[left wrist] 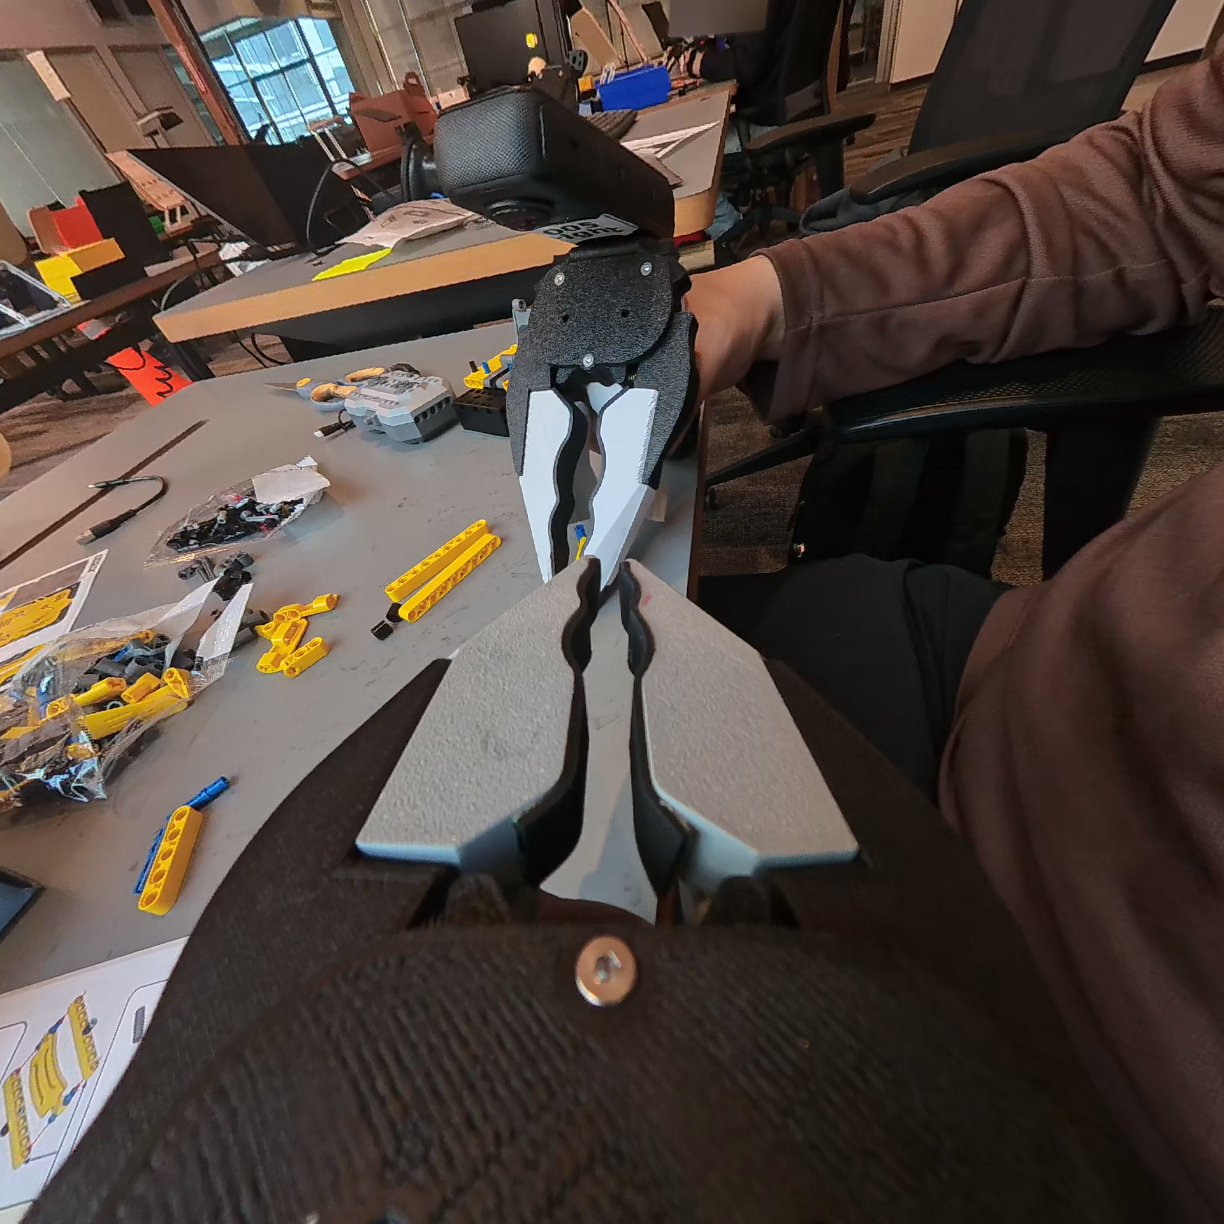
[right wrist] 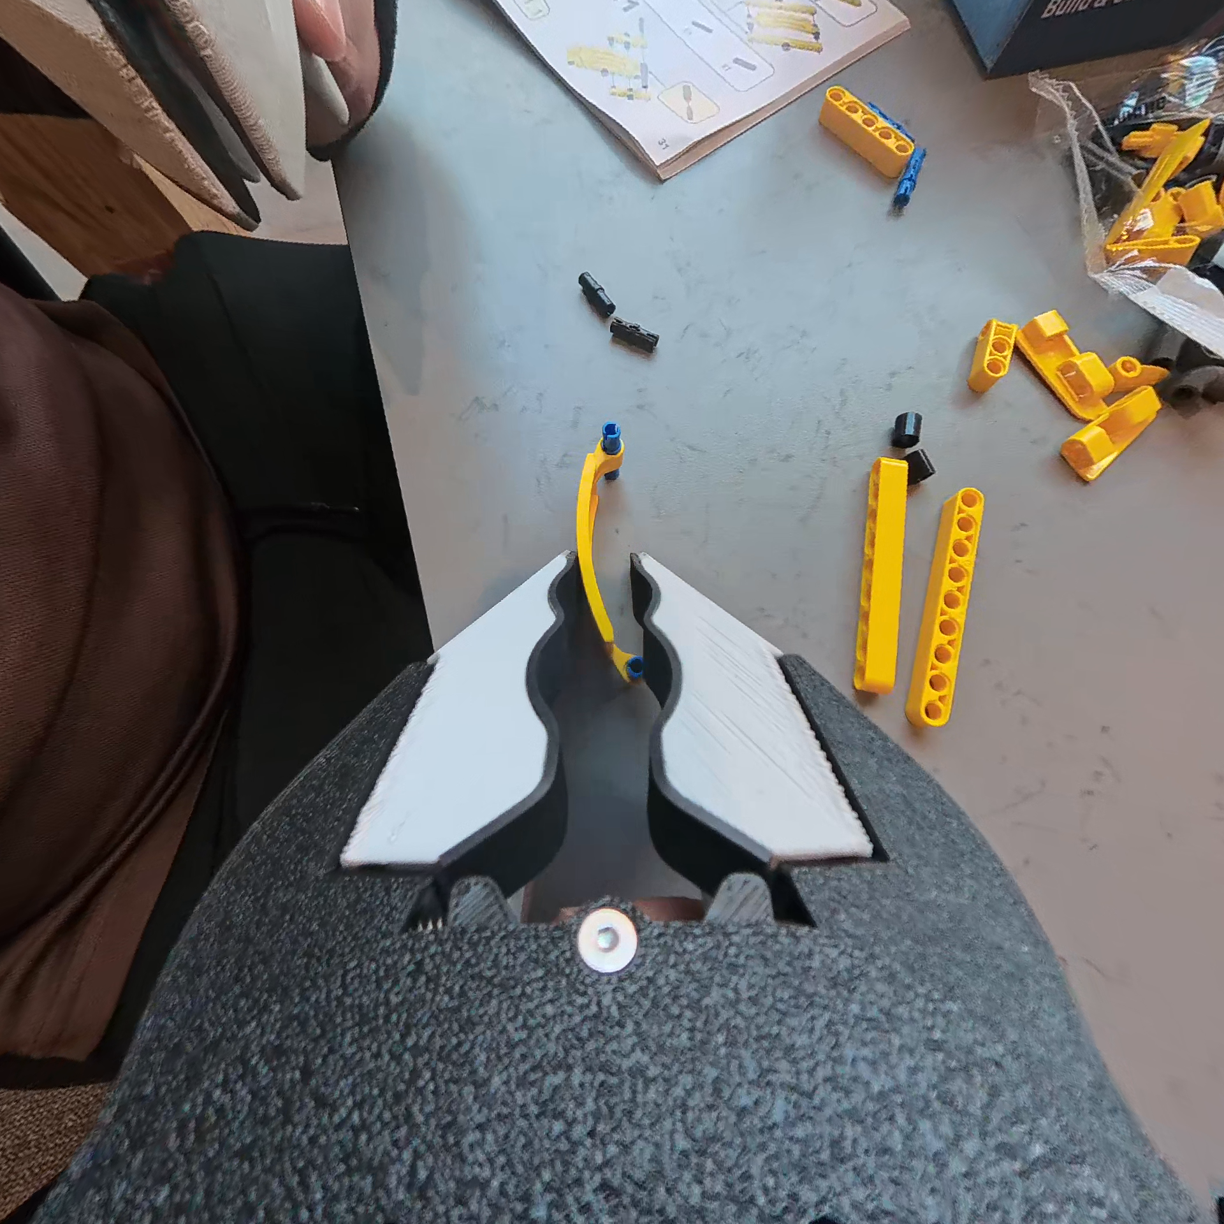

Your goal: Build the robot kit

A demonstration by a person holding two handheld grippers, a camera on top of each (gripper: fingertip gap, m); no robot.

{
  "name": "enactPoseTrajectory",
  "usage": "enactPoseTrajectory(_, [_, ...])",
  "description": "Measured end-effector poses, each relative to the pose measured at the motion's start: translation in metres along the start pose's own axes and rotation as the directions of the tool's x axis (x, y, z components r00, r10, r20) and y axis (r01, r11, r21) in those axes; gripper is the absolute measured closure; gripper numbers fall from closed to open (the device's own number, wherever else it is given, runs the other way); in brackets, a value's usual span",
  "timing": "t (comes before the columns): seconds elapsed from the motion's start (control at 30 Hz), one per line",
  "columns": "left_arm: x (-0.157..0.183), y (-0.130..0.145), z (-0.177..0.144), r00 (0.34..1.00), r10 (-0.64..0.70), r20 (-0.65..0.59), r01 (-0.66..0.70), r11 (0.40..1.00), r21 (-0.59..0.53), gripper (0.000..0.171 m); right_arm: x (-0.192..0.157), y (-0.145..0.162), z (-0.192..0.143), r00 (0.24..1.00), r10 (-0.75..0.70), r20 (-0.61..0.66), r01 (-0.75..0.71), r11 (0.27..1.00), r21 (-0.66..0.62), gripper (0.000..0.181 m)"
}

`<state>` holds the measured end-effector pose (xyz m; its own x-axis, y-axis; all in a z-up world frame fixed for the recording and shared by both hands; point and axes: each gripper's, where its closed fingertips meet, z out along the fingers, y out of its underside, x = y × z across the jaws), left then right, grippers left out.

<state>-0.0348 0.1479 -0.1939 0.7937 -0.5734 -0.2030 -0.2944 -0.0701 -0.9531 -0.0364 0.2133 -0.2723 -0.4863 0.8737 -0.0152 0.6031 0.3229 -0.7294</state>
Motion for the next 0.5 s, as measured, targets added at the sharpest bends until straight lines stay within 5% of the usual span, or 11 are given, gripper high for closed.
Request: enactPoseTrajectory(0.5, [-0.0006,0.0,-0.0002,1.0,-0.001,0.005,0.001,1.0,0.001,0.168,-0.0055,-0.0022,-0.0035,0.999,-0.045,0.019,0.044,0.999,0.027,0.167])
